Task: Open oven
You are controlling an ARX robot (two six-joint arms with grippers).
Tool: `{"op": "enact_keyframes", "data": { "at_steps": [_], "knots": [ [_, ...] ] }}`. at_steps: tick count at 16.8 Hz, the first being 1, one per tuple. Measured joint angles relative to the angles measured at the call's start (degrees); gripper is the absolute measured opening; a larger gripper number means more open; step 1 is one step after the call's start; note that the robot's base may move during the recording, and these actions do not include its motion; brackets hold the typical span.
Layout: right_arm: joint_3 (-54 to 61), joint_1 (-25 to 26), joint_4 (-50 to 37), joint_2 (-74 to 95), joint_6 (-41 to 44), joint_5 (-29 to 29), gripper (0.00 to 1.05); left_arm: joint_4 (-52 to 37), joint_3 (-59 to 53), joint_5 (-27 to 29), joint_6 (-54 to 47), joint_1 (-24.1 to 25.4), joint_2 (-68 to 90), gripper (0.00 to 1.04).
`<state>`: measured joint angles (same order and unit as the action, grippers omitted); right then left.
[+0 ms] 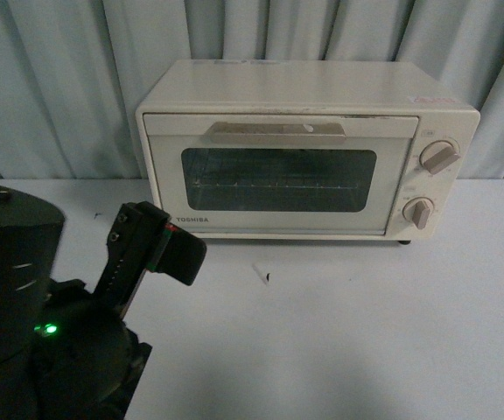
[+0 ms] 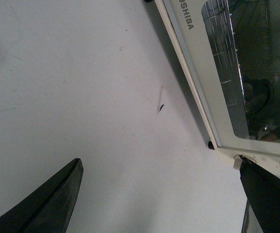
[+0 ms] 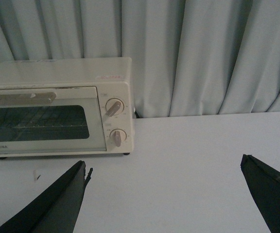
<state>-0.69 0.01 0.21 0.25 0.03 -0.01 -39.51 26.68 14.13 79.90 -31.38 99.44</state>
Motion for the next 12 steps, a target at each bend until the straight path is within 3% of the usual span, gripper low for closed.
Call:
{"op": "enact_keyframes", "data": {
  "at_steps": [12],
  "knots": [
    [0.0, 0.0, 0.0, 0.0, 0.0, 0.0, 0.98, -5.0, 17.7, 0.1, 15.4, 1.2, 23.0, 0.98]
  ]
}}
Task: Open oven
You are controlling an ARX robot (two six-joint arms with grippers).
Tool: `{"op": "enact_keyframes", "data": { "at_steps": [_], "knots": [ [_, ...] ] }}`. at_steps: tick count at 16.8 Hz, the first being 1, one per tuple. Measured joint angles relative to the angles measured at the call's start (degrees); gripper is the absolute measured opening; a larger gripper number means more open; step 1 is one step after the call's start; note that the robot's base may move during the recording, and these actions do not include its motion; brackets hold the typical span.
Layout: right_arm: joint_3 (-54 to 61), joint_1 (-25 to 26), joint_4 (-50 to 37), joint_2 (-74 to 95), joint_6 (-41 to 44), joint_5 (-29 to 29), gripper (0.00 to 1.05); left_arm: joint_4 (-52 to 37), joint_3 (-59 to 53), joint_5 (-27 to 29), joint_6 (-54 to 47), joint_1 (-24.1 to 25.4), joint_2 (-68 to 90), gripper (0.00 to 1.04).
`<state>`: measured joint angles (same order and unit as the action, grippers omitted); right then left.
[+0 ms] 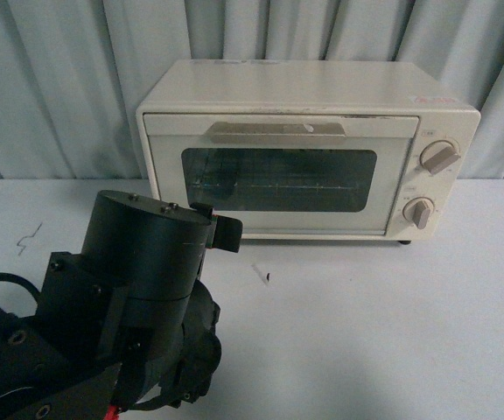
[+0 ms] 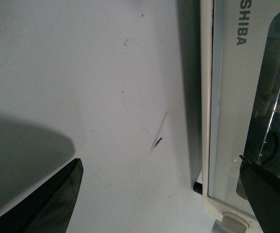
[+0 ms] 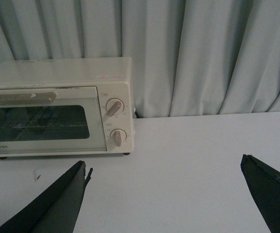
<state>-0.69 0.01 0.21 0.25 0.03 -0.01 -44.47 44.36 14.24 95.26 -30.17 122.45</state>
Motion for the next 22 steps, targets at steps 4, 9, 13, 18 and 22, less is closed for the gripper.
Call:
{"op": "enact_keyframes", "data": {
  "at_steps": [4, 9, 13, 18, 22],
  "knots": [
    [0.0, 0.0, 0.0, 0.0, 0.0, 0.0, 0.98, 1.2, 3.9, 0.2, 0.7, 0.0, 1.7, 0.98],
    [0.0, 0.0, 0.0, 0.0, 0.0, 0.0, 0.98, 1.6, 5.9, 0.3, 0.8, 1.4, 2.9, 0.98],
    [0.0, 0.0, 0.0, 0.0, 0.0, 0.0, 0.98, 0.5, 5.4, 0.3, 0.8, 3.2, 3.1, 0.98],
    [0.0, 0.0, 0.0, 0.0, 0.0, 0.0, 0.98, -0.6, 1.9, 0.3, 0.9, 3.8, 2.3, 0.98],
    [0.0, 0.0, 0.0, 0.0, 0.0, 0.0, 0.98, 0.6, 0.5, -0.1, 0.7, 3.9, 0.6, 0.98]
  ]
}}
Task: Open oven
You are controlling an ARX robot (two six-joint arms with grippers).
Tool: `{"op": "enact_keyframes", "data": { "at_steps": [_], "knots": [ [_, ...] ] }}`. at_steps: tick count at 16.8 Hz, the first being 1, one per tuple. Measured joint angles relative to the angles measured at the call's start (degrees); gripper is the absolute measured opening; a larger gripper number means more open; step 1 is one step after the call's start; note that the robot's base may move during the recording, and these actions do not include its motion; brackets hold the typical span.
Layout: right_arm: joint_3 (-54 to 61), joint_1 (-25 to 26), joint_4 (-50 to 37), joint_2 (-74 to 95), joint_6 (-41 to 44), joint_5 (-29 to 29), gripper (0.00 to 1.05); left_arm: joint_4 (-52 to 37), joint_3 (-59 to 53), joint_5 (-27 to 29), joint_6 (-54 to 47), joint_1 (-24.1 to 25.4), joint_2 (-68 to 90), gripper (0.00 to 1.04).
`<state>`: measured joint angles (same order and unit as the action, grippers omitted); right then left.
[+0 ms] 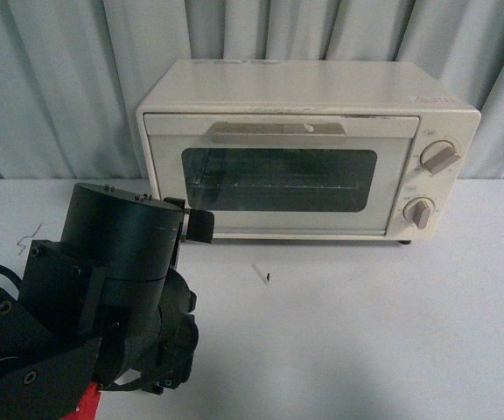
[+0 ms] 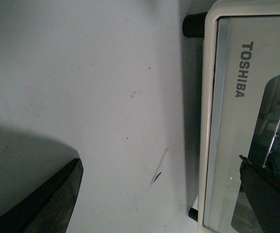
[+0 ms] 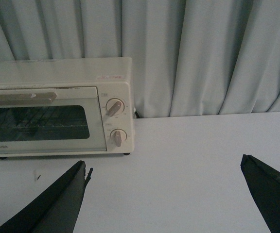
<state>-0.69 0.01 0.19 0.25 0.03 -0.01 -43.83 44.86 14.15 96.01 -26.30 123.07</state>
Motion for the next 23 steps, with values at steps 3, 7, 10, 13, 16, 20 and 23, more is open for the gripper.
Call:
{"op": "enact_keyframes", "data": {
  "at_steps": [3, 7, 10, 13, 16, 20, 23],
  "knots": [
    [0.0, 0.0, 0.0, 0.0, 0.0, 0.0, 0.98, 0.0, 0.0, 0.0, 0.0, 0.0, 0.0, 0.98],
    [0.0, 0.0, 0.0, 0.0, 0.0, 0.0, 0.98, 0.0, 0.0, 0.0, 0.0, 0.0, 0.0, 0.98],
    [-3.6, -3.7, 10.9, 4.2, -5.5, 8.2, 0.98, 0.0, 0.0, 0.0, 0.0, 0.0, 0.0, 0.98],
    [-6.8, -9.6, 23.4, 18.5, -31.8, 31.8, 0.98, 0.0, -0.1, -0.1, 0.0, 0.2, -0.1, 0.98],
    [-8.6, -8.9, -7.1, 41.8, -21.6, 34.1, 0.66, 0.1, -0.1, -0.2, 0.0, 0.1, -0.1, 0.98],
    [-20.5, -13.4, -36.3, 73.1, -5.7, 31.6, 0.22, 0.0, -0.1, -0.2, 0.0, 0.2, -0.1, 0.98],
    [-27.0, -17.7, -38.8, 84.8, -1.4, 31.2, 0.02, 0.0, -0.1, -0.2, 0.0, 0.2, -0.1, 0.98]
  ]
}}
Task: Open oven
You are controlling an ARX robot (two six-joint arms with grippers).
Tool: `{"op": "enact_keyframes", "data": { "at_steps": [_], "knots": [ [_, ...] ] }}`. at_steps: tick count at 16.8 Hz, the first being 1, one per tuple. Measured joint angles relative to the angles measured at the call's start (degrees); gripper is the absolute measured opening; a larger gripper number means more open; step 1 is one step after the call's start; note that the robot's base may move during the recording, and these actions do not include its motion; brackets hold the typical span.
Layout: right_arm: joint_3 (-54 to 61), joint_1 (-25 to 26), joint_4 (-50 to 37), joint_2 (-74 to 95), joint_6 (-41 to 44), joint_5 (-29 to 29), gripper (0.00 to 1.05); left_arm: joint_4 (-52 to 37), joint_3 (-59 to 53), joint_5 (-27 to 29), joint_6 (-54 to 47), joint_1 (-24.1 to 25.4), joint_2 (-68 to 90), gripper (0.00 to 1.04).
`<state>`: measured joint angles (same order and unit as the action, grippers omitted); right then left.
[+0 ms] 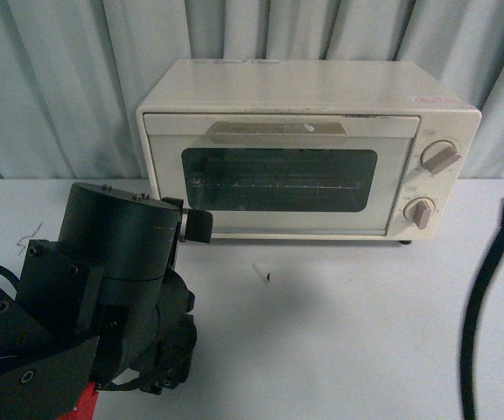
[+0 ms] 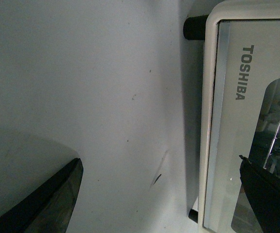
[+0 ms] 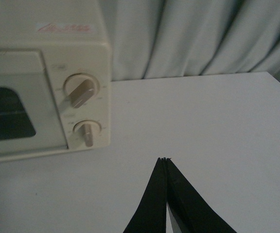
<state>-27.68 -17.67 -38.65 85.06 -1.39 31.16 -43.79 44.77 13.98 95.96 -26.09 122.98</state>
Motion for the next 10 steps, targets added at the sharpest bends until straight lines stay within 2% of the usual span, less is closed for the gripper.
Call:
{"op": "enact_keyframes", "data": {
  "at_steps": [7, 10],
  "knots": [
    [-18.0, -8.7, 1.5, 13.2, 4.9, -3.7, 0.02, 0.0, 0.0, 0.0, 0.0, 0.0, 0.0, 0.98],
    [-20.1, -9.4, 1.9, 17.1, 5.1, -5.2, 0.02, 0.0, 0.0, 0.0, 0.0, 0.0, 0.0, 0.98]
  ]
}}
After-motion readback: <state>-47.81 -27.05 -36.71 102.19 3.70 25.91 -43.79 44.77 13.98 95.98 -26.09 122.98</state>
